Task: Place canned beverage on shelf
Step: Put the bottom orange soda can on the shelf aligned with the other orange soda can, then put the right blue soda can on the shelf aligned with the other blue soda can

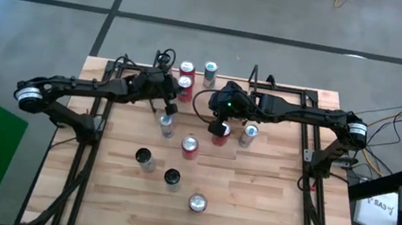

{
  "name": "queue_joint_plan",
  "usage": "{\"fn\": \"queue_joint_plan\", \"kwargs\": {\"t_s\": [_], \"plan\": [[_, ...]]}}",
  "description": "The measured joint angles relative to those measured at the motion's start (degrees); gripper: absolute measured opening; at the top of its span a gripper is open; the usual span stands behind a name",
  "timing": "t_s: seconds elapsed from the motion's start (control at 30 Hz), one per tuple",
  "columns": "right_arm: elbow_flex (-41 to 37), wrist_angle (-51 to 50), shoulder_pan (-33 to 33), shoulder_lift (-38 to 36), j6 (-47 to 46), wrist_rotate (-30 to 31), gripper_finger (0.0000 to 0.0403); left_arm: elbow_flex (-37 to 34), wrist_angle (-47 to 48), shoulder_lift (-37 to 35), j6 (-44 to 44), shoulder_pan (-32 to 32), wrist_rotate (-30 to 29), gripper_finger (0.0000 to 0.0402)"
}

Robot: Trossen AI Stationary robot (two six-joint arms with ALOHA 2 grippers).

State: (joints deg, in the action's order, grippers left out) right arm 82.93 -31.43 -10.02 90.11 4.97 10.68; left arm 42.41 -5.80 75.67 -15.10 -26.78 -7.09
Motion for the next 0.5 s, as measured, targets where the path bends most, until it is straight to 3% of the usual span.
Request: {"fn": "queue_joint_plan", "kwargs": {"t_s": [0.37, 0.5], "plan": [[-2.09, 0.21, 0.00, 0.00, -1.35, -0.02, 0.0009, -0.13, -0.85, -6.07, 3.10, 2.15, 0.93, 0.0000], [-4.58, 4.33, 0.01, 0.00, -2.80, -0.10, 0.0009, -1.48, -1.44, -11.15, 4.98, 4.07, 5.82, 0.0000]]}}
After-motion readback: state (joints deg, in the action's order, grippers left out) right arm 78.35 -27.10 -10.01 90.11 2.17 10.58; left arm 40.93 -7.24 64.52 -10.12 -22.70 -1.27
